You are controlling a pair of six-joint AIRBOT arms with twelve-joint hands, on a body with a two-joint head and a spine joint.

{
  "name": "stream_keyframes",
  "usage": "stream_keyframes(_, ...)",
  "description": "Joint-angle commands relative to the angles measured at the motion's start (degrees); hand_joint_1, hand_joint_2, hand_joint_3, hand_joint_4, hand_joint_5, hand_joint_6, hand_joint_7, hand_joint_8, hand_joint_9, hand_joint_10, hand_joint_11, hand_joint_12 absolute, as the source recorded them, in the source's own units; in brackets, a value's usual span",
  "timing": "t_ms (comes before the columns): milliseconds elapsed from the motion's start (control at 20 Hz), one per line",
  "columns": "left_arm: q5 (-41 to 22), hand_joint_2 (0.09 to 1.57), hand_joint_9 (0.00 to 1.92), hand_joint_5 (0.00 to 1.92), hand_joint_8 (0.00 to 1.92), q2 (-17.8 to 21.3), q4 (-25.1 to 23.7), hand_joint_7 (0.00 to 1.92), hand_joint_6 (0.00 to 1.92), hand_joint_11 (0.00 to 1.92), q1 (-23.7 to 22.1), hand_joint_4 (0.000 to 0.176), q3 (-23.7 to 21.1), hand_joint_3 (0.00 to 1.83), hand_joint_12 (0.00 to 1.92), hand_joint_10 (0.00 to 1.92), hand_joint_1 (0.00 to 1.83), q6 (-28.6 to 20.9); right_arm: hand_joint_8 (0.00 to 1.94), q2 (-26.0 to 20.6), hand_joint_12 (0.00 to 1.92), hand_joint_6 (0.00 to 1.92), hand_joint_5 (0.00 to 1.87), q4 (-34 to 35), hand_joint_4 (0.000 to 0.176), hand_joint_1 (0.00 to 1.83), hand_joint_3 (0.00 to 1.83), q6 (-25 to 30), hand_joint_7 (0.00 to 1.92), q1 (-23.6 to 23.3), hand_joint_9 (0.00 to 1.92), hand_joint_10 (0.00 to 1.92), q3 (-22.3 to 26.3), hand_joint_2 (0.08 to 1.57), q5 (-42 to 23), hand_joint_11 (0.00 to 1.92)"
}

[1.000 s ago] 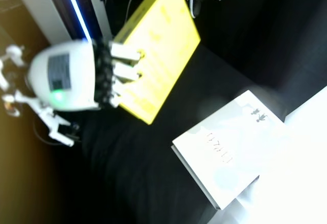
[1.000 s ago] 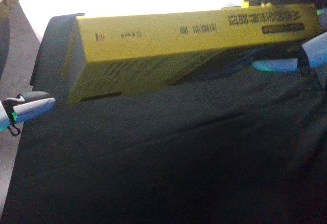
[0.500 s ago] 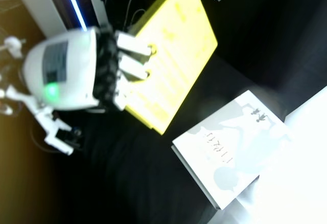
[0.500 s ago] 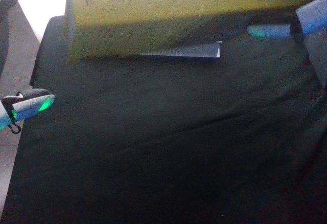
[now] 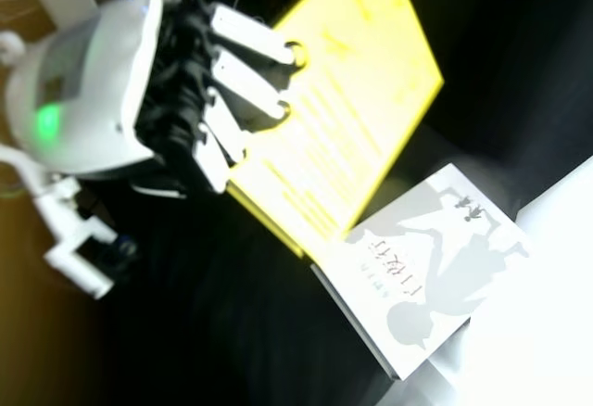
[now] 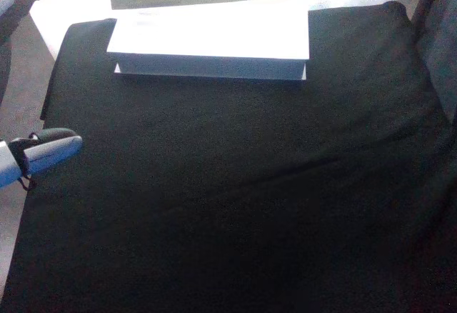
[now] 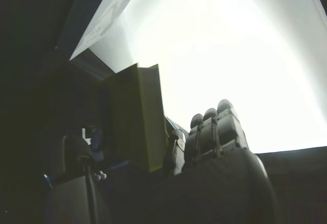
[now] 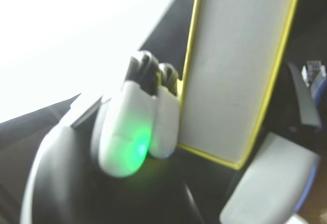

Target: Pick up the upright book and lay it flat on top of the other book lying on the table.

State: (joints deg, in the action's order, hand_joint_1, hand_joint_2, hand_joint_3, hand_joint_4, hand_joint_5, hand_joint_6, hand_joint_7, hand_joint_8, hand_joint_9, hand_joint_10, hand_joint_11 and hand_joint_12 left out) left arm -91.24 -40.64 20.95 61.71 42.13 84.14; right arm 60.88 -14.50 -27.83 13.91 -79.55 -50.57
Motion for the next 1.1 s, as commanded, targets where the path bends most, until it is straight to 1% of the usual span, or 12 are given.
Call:
stream_keyframes(0,-7.13,0.94,0.00,0.00,0.00,-0.29,-0.93,0.00,0.00,0.00,-0.77,0.176,0.45,0.00,0.00,0.00,0.60,-0.07,1.94,0.80,1.92,1.92,1.38,1.88,0.176,1.64,0.82,0.16,1.64,-1.05,1.82,1.92,-1.15,0.75,-3.46,1.82)
stream_keyframes(50,-7.14,0.95,0.00,0.00,0.00,-0.48,-1.03,0.00,0.00,0.00,-0.88,0.176,0.57,0.01,0.00,0.00,0.59,-0.08,1.94,1.84,1.92,1.92,1.38,1.89,0.176,1.68,0.91,0.16,1.61,-1.32,1.79,1.92,-2.30,0.69,-2.28,1.75)
stream_keyframes(200,-7.05,0.96,0.00,0.00,0.00,-0.95,-1.41,0.00,0.00,0.00,-1.28,0.176,0.89,0.01,0.00,0.00,0.58,-0.13,1.94,5.95,1.92,1.92,1.40,2.19,0.176,1.73,1.08,0.17,1.62,-1.76,1.79,1.92,-6.63,0.58,2.34,1.78)
stream_keyframes(300,-6.53,0.97,0.00,0.00,0.00,-1.37,-1.78,0.00,0.00,0.00,-1.68,0.176,1.31,0.01,0.00,0.00,0.58,-0.46,1.94,7.65,1.92,1.92,1.39,2.19,0.176,1.67,1.03,0.17,1.63,-2.07,1.77,1.92,-9.03,0.60,5.04,1.75)
stream_keyframes(350,-6.23,0.99,0.00,0.00,0.00,-1.56,-1.96,0.00,0.00,0.00,-1.86,0.176,1.51,0.02,0.00,0.00,0.61,-0.61,1.94,8.20,1.92,1.92,1.38,2.44,0.176,1.55,0.89,0.17,1.57,-2.25,1.75,1.92,-9.99,0.68,6.02,1.74)
stream_keyframes(400,-6.01,1.01,0.00,0.00,0.00,-1.72,-2.16,0.00,0.00,0.00,-2.04,0.176,1.66,0.02,0.00,0.00,0.62,-0.74,1.94,8.39,1.92,1.92,1.36,2.46,0.176,1.52,0.96,0.17,1.54,-2.58,1.70,1.92,-10.51,0.66,6.68,1.71)
stream_keyframes(450,-5.74,1.02,0.00,0.00,0.00,-1.93,-2.33,0.00,0.00,0.00,-2.24,0.176,1.83,0.02,0.00,0.00,0.60,-0.99,1.94,8.46,1.92,1.92,1.38,2.46,0.176,1.52,1.02,0.17,1.57,-3.21,1.70,1.92,-10.91,0.66,7.29,1.72)
stream_keyframes(750,-5.20,1.04,0.00,0.00,0.00,-2.77,-3.46,0.00,0.00,0.00,-3.03,0.176,2.80,0.02,0.00,0.00,0.61,-1.88,1.94,8.85,1.92,1.92,1.40,2.50,0.176,1.57,0.93,-1.15,1.59,-4.89,1.75,1.92,-13.13,0.72,9.41,1.77)
stream_keyframes(800,-5.28,1.04,0.00,0.00,0.00,-2.84,-3.58,0.00,0.00,0.00,-3.10,0.176,2.88,0.01,0.00,0.00,0.59,-2.07,1.94,9.22,1.92,1.92,1.34,2.50,0.176,1.49,1.02,-1.99,1.55,-4.89,1.67,1.92,-13.44,0.69,10.22,1.69)
stream_keyframes(900,-5.55,1.04,0.00,0.00,0.00,-2.88,-3.62,0.00,0.00,0.00,-3.11,0.176,2.89,0.01,0.00,0.00,0.60,-2.49,1.94,10.47,1.92,1.92,1.30,2.50,0.176,1.57,1.05,-2.11,1.53,-3.98,1.66,1.92,-14.51,0.63,11.74,1.67)
stream_keyframes(1000,-5.55,1.06,0.00,0.00,0.00,-2.89,-3.62,0.00,0.00,0.00,-3.09,0.176,2.89,0.01,0.00,0.00,0.65,-2.81,1.94,11.57,1.92,1.92,1.34,2.51,0.176,1.56,0.85,-2.10,1.51,-2.14,1.64,1.92,-15.34,0.75,12.45,1.66)
stream_keyframes(1050,-5.54,1.05,0.00,0.00,0.00,-2.90,-3.62,0.00,0.00,0.00,-3.09,0.176,2.88,0.01,0.00,0.00,0.67,-2.81,1.94,11.87,1.92,1.92,1.35,2.52,0.176,1.56,0.87,-2.09,1.51,-1.67,1.64,1.92,-15.56,0.75,12.53,1.64)
